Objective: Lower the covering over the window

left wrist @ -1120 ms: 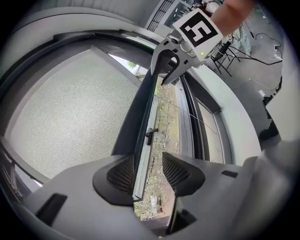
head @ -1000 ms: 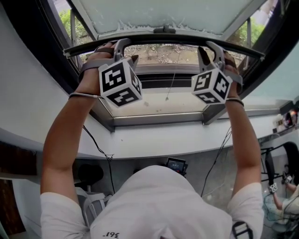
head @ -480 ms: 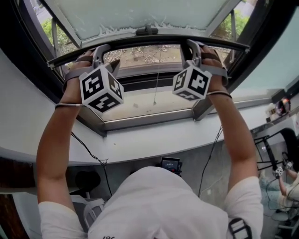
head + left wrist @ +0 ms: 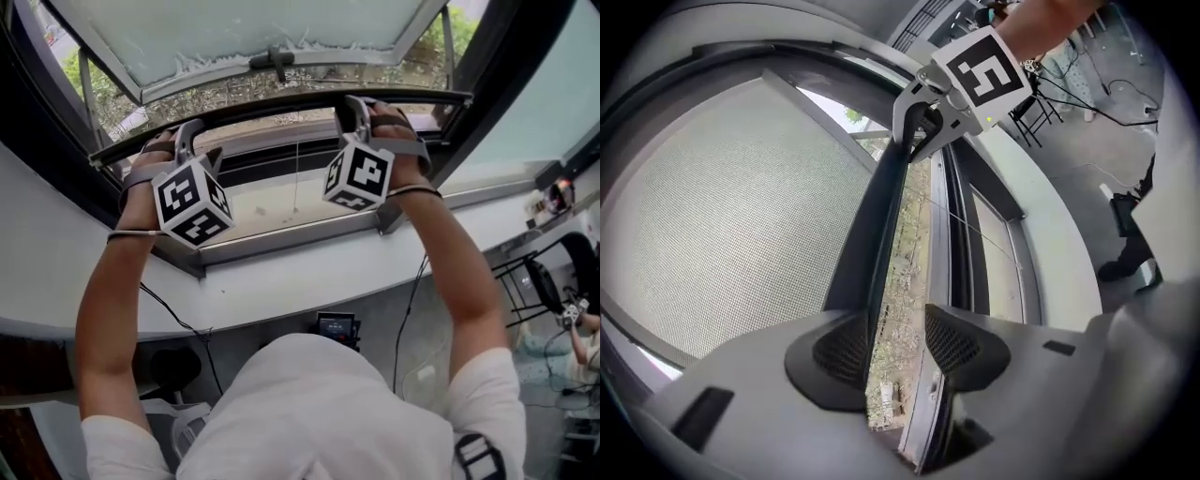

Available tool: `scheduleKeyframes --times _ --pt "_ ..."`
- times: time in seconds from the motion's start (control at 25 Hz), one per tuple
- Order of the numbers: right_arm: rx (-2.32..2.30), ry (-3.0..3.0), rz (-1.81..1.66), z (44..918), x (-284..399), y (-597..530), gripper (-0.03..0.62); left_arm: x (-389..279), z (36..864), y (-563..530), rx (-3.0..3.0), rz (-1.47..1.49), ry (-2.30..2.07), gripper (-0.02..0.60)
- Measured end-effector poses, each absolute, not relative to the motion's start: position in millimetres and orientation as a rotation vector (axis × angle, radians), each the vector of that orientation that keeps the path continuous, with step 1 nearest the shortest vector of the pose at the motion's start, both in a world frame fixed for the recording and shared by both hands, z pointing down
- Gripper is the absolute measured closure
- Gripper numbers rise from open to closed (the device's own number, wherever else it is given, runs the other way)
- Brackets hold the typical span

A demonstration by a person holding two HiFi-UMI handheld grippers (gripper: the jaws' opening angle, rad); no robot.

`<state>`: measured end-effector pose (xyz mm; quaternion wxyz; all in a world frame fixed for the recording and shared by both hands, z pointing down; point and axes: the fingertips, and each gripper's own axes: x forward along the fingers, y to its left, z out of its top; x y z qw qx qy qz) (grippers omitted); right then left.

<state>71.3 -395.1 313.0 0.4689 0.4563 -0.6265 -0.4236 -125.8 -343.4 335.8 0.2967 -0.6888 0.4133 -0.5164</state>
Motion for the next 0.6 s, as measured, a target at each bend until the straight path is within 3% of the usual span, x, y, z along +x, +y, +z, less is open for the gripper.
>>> scheduleKeyframes --times 0.6 --pt "1.008 -1.544 -0.923 350 73 -392 0.536 -123 367 -337 -1.916 -1.445 1.039 0.376"
